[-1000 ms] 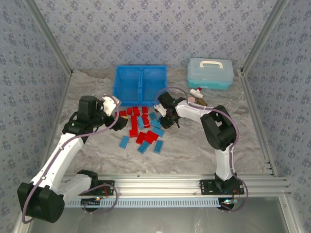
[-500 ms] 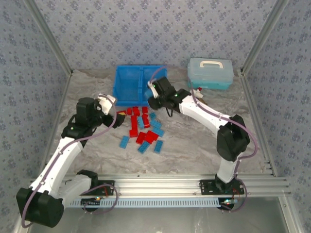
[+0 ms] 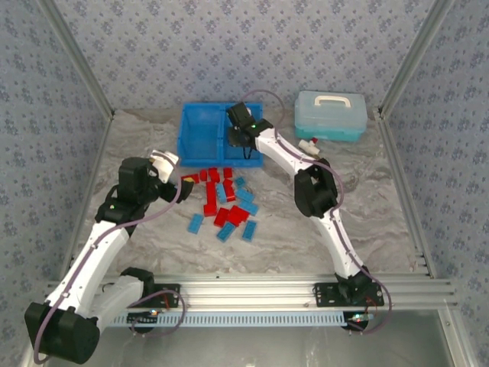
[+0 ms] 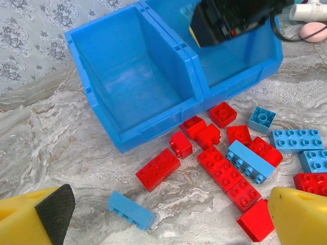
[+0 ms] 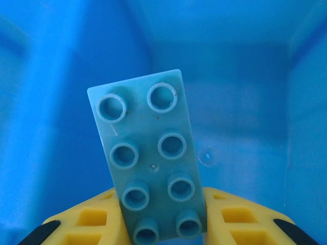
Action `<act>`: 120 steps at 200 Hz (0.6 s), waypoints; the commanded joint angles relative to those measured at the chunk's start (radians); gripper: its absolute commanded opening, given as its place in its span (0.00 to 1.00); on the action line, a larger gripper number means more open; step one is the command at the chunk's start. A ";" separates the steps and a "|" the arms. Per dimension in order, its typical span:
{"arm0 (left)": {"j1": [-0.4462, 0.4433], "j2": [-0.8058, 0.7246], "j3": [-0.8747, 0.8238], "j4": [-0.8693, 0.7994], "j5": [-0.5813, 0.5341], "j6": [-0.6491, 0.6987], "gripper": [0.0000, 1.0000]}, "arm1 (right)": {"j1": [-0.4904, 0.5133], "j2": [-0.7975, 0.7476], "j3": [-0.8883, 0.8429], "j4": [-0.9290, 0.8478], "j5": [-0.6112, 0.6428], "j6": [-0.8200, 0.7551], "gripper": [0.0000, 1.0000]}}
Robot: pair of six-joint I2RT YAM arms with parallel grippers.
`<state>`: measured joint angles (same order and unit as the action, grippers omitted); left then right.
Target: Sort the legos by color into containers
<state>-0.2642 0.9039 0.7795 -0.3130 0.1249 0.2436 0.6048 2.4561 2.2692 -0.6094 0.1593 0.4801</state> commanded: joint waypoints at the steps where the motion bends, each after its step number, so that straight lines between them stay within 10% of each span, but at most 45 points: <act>1: -0.002 -0.017 -0.002 0.012 -0.015 0.014 0.99 | -0.005 0.020 0.053 -0.037 -0.036 0.059 0.27; 43: -0.001 0.001 -0.001 0.019 -0.016 0.011 0.99 | -0.002 -0.008 0.089 -0.064 -0.066 0.044 0.53; 91: -0.001 0.023 -0.004 0.033 -0.020 -0.028 0.99 | -0.021 -0.123 0.089 -0.085 -0.097 0.004 0.56; 120: -0.028 0.060 0.098 -0.044 -0.131 -0.305 0.99 | -0.007 -0.280 0.014 -0.092 -0.117 -0.056 0.57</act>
<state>-0.2676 0.9356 0.7815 -0.3126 0.0933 0.1780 0.5930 2.3653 2.3180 -0.6792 0.0685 0.4858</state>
